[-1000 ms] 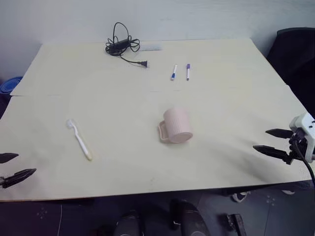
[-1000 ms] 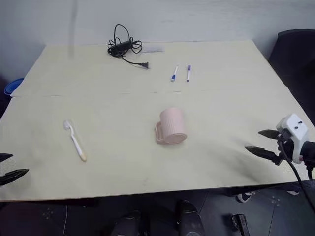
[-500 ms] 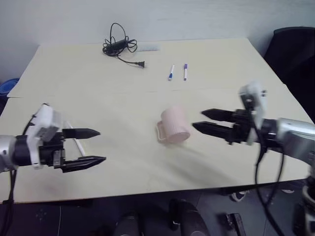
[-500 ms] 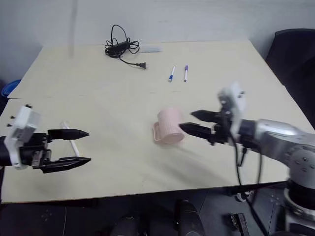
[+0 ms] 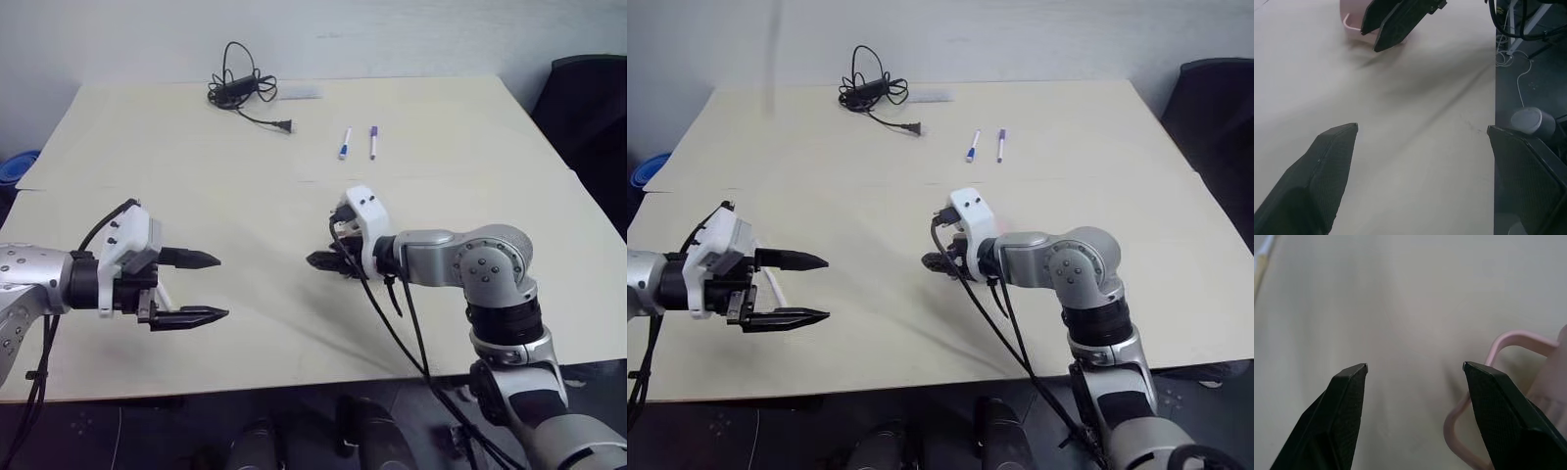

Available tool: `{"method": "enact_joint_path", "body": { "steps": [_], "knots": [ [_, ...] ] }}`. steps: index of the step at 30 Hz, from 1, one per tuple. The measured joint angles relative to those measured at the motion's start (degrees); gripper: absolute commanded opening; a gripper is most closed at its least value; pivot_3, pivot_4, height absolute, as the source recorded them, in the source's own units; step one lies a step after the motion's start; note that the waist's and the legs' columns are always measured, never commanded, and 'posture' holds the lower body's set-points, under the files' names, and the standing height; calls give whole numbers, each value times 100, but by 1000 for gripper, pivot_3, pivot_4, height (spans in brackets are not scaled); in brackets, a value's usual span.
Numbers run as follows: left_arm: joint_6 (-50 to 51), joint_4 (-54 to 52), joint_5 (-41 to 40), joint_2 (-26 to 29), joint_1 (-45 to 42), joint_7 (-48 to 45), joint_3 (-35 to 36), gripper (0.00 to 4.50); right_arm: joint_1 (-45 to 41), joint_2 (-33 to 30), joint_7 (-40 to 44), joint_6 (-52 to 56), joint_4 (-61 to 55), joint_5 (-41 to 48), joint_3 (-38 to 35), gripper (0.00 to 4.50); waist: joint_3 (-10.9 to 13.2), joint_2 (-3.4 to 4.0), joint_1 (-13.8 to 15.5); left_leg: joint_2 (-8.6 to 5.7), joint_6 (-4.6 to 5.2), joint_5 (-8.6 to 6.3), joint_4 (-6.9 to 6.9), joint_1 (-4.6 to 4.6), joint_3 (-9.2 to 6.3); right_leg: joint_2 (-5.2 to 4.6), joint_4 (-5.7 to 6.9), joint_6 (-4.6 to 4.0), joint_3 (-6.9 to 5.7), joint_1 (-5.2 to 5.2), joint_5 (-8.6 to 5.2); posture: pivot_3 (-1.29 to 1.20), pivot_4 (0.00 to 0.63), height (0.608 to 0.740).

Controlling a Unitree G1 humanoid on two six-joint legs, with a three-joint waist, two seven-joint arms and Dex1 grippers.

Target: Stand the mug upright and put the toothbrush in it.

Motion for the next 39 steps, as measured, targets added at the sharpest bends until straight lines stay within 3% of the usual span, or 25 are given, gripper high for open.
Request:
{"method": "enact_joint_path", "body": {
  "steps": [5, 17, 26, 38, 39],
  "knots": [
    [-87, 1, 117, -162, -9, 32, -142, 4500, 208, -516, 387, -23, -307, -519, 202, 3249, 0, 0, 7, 3, -3, 2, 1, 0, -2, 1, 3, -1, -3, 0, 0, 0, 150, 740],
    [-275, 33, 327, -343, -86, 78, -299, 4500, 286, -1084, 1060, 179, -1027, -984, 148, 3249, 0, 0, 8, 16, -8, 1, 0, 1, -1, 10, -1, -2, -6, 0, -1, 0, 150, 740],
    [-341, 224, 374, -413, -464, 16, -529, 4500, 707, -1062, 1053, 71, -1393, -1624, 370, 3249, -1, -2, 9, 13, -9, 1, 3, 2, -1, 12, 0, -3, -7, 1, -2, 0, 150, 740],
    [-376, 233, 387, -442, -654, -3, -638, 4500, 948, -1003, 1431, -546, -606, -2412, 668, 3249, -1, -3, 4, 14, -10, 1, 2, 3, 0, 16, 0, -5, -7, 0, -2, 0, 150, 740],
    [-376, 232, 387, -447, -654, -1, -638, 4500, 928, -1003, 1494, -608, -552, -2471, 688, 3068, -1, -3, 3, 14, -10, 1, 2, 4, 0, 16, 0, -5, -6, 1, -2, 0, 150, 740]
  ]
}}
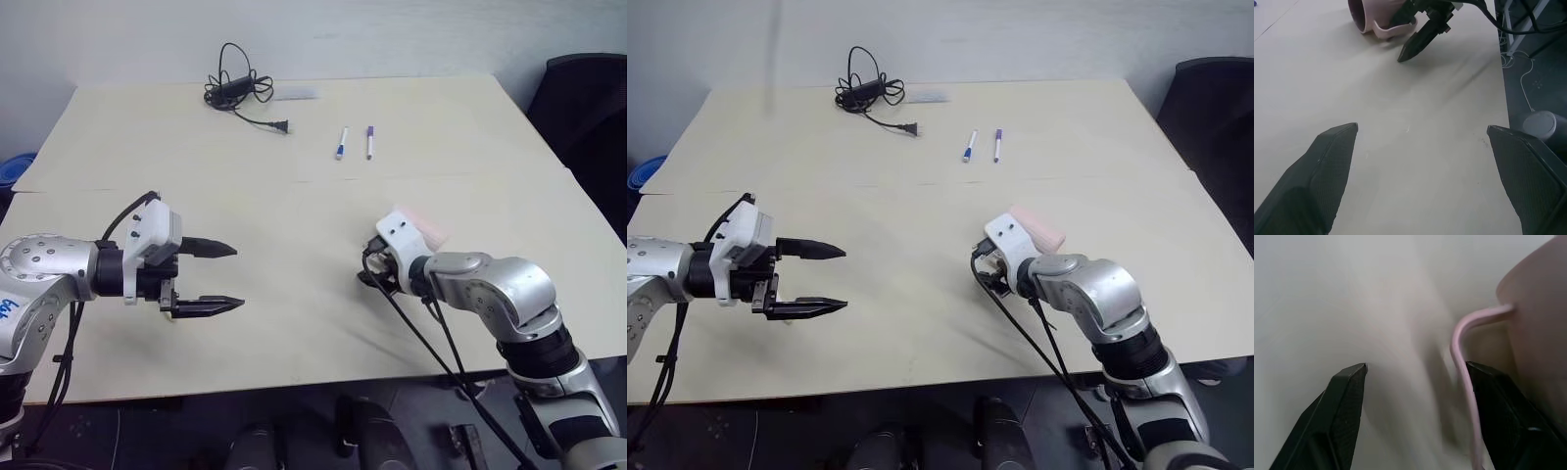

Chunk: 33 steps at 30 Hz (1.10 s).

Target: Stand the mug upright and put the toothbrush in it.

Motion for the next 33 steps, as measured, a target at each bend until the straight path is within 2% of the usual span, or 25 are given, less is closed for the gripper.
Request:
{"method": "enact_joint_path", "body": {
  "steps": [2, 9, 11, 17, 23, 29, 33],
  "knots": [
    [0, 0, 0, -9, 0, 3, 0, 4500, -28, -1, 114, -109, 79, -72, 63, 2639, 0, 0, 1, 0, 0, 0, 1, 0, 0, 0, 0, 0, 1, 0, 0, 0, 150, 740],
    [1, 0, 0, -31, 0, 26, 0, 4500, -33, -4, 457, -402, 152, -316, 159, 312, 0, 0, 7, 0, 0, 0, 1, 3, 0, -1, 1, 0, 2, 2, 0, 0, 150, 740],
    [3, -1, -1, -31, 0, 42, 0, 4500, -104, -15, 494, -475, 88, -412, 126, 3, -3, -4, 7, 1, 0, 0, 1, 6, 0, -1, 0, 0, 2, 4, 0, 0, 150, 740],
    [30, -2, -23, -31, -3, 56, 15, 4500, 1, 158, 1028, -950, 113, -343, -122, 3, -5, -8, 3, 1, -1, 0, 1, 5, -1, 2, 1, -1, 1, 4, 0, 0, 150, 740],
    [155, -5, -67, -32, -65, 209, 138, 4500, -33, 1552, 1538, -2416, 461, 105, -604, 3, -3, -6, -36, 23, -23, 1, -6, 4, -2, 23, 6, -13, -8, 0, -7, 0, 150, 740],
    [412, 0, -167, 67, -214, 302, 367, 4500, 113, 2816, 2113, -4549, 1907, -54, -655, 3, -3, -6, -27, 21, -23, 0, -6, 4, -3, 23, 5, -13, -8, 1, -7, 0, 150, 740],
    [580, 1, -229, 249, -276, 287, 485, 4500, 414, 3267, 2640, -5235, 2790, 36, -753, 3, -3, -5, -24, 20, -22, 0, -5, 4, -2, 20, 6, -13, -6, 2, -7, 0, 150, 740]
  ]
}}
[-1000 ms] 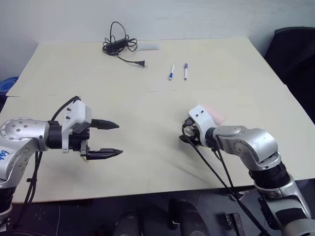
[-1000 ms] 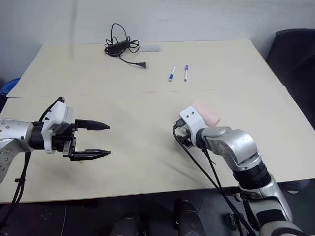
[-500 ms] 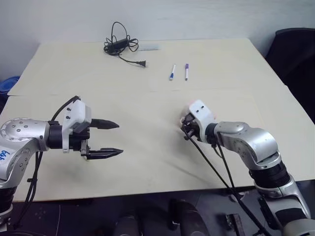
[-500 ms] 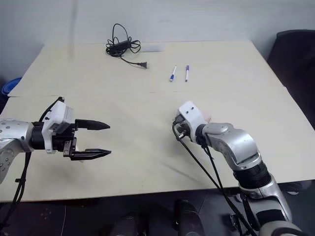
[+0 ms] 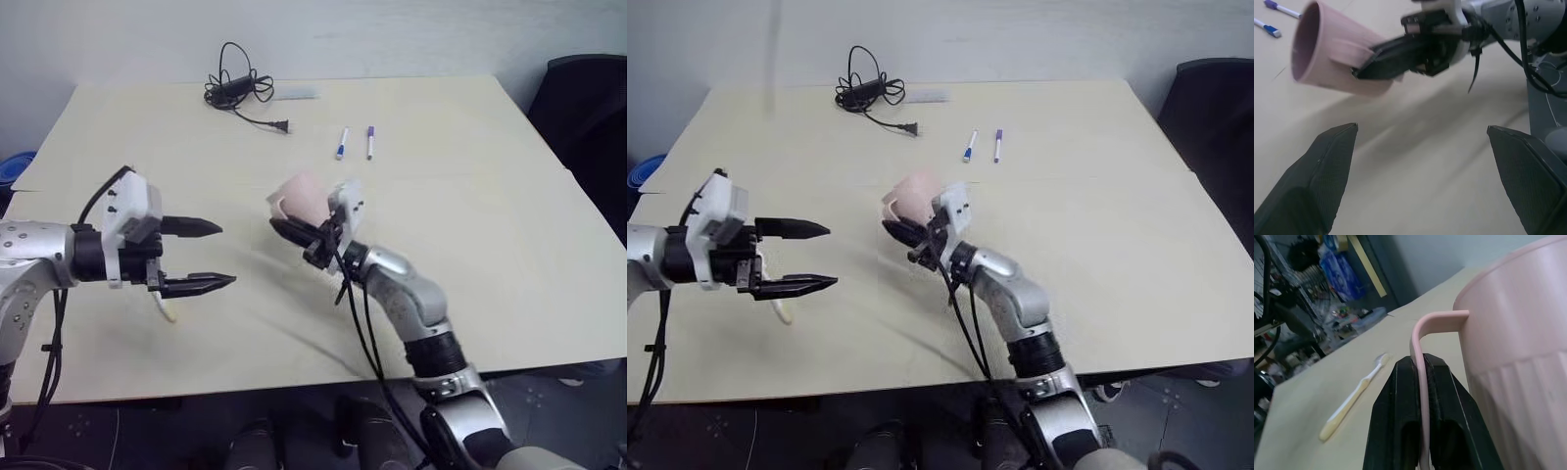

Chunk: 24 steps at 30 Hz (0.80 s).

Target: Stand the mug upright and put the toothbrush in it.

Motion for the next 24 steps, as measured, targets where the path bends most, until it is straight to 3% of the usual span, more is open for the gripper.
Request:
{"method": "enact_joint_path", "body": {
  "steps": [1, 2, 5, 10, 15, 20, 24],
  "knots": [
    [50, -1, -18, 34, -2, -12, 7, 4500, 71, 42, 119, -156, 166, 6, -23, 3, 0, 0, 0, 2, 0, 0, 1, 0, 0, 0, 1, 0, 0, 0, 0, 0, 150, 740],
    [100, -2, -34, 68, -5, -25, 9, 4500, 109, 95, 227, -343, 281, -11, -29, 456, 0, 0, -1, 3, 0, 0, 2, 1, 0, 0, 2, 0, 1, 0, 0, 0, 150, 740],
    [243, -46, -114, 161, -69, -64, 9, 4500, 292, 85, 385, -547, 382, -48, -23, 1016, 0, 0, -2, 26, -2, 0, 2, 6, -1, 2, 6, -3, 2, 3, -1, 0, 150, 740],
    [324, -107, -206, 214, -134, -93, 6, 4500, 957, -322, 592, -384, 2, -124, 107, 2713, 1, 2, 18, 25, -3, 0, 6, 4, -2, 0, 6, -2, 4, 3, -1, 0, 150, 740],
    [324, -169, -225, 194, -4, -93, 6, 4500, 1058, -728, 592, -261, -633, -322, 244, 4438, 1, 2, -10, 25, -17, -2, 3, 14, 2, 14, 14, -14, 6, 2, -8, 0, 150, 740],
    [290, -242, -218, 132, 206, -16, 61, 4500, 995, -1210, 601, -34, -1070, -638, 538, 4480, 3, 5, 3, 26, -24, -3, 1, 14, 1, 18, 15, -20, 10, 1, -12, 0, 150, 740],
    [430, -344, -196, 127, 1151, 133, 841, 4500, 1112, -2753, 1060, 557, -1980, -837, 678, 4480, 4, 5, 30, 34, -14, -9, 4, 6, -1, 9, 4, -20, 17, -1, -12, 0, 150, 740]
  ]
}}
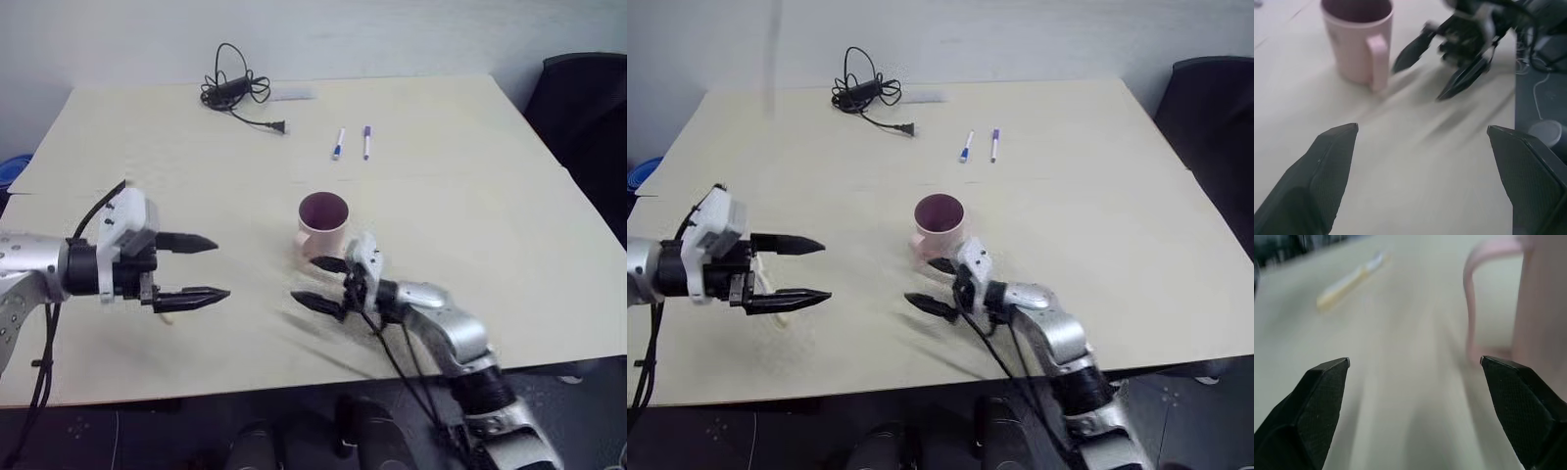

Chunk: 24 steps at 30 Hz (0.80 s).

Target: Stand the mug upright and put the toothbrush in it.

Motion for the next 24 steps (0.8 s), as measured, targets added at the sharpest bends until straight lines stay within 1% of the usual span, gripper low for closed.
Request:
{"method": "enact_joint_path", "body": {
  "steps": [1, 2, 3, 5, 6, 9, 11, 13, 16, 19, 21, 24],
  "knots": [
    [95, -68, 24, -2, 370, 26, 397, 4500, 70, -467, 272, 172, -265, 127, -59, 4480, 1, 1, -5, 1, 3, -2, -2, 0, 1, -1, -4, 0, -3, -2, 0, 0, 150, 740],
    [168, -118, 60, -16, 651, 34, 722, 4500, 110, -798, 493, 296, -422, 242, -181, 4480, 2, 1, -6, 0, 3, -4, -2, 2, 2, 0, -6, 0, -6, 0, 0, 0, 150, 740],
    [232, -194, 142, -106, 1045, 36, 1195, 4500, 104, -1164, 813, 429, -591, 472, -365, 4480, 2, 0, -16, 0, 2, -5, -2, 5, 8, 4, -9, 0, -12, -1, 0, 0, 150, 740],
    [396, -275, 359, -408, 1835, 134, 2174, 4500, 2, -1948, 1525, 636, -806, 1022, -910, 4480, 7, 5, -25, -4, 4, -8, -2, 18, 16, 5, -17, -4, -12, 2, -3, 0, 150, 740],
    [490, -273, 442, -546, 2098, 225, 2583, 4500, -141, -2200, 1790, 708, -822, 1234, -1143, 4480, 9, -4, -18, -2, 0, -7, 2, 22, 14, 11, -15, -8, -14, 4, -4, 0, 150, 740],
    [735, -252, 671, -804, 2746, 422, 3577, 4500, -739, -2605, 2266, 1016, -786, 1785, -1584, 4480, 9, -14, -1, 8, -7, -6, -2, 31, 1, -9, -12, -29, -17, 10, -6, 0, 150, 740],
    [676, -202, 884, -1040, 3442, 357, 4227, 4500, -1104, -2674, 2416, 1198, -693, 2073, -1713, 4480, 6, -17, -9, 18, -20, -13, -3, 29, -1, -13, -11, -37, -19, 5, -10, 0, 150, 740],
    [523, -29, 1072, -1246, 3930, 236, 4596, 4500, -1235, -2759, 2477, 1298, -567, 2197, -1828, 4480, 6, -17, -2, 17, -26, -19, -3, 27, 0, -13, -12, -45, -23, 2, -15, 0, 150, 740],
    [328, 297, 1151, -1279, 4165, 122, 4889, 4500, -1348, -2770, 2492, 1303, -471, 2195, -1813, 4480, 2, -25, 52, 18, -28, -20, -2, 19, -18, -19, -14, -52, -28, 3, -19, 0, 150, 740],
    [539, 280, 1054, -1190, 3936, 309, 4783, 4500, -1343, -2752, 2445, 1161, -445, 2059, -1711, 4480, 2, -25, 96, 25, -19, -20, -1, 20, -19, -31, -11, -44, -22, 4, -14, 0, 150, 740],
    [1232, 74, 768, -1100, 3204, 822, 4376, 4500, -1309, -2724, 2345, 1148, -460, 2009, -1710, 4480, -1, -18, 149, 17, -11, -17, 0, 24, -23, -35, -7, -37, -12, 14, -10, 0, 150, 740],
    [2488, -330, 377, -1051, 1922, 1755, 3492, 4500, -1262, -2692, 2175, 1165, -647, 2031, -1725, 4480, -2, -20, 170, 12, -13, -8, -1, 21, -29, -46, -1, -28, 7, 14, -3, 0, 150, 740]
  ]
}}
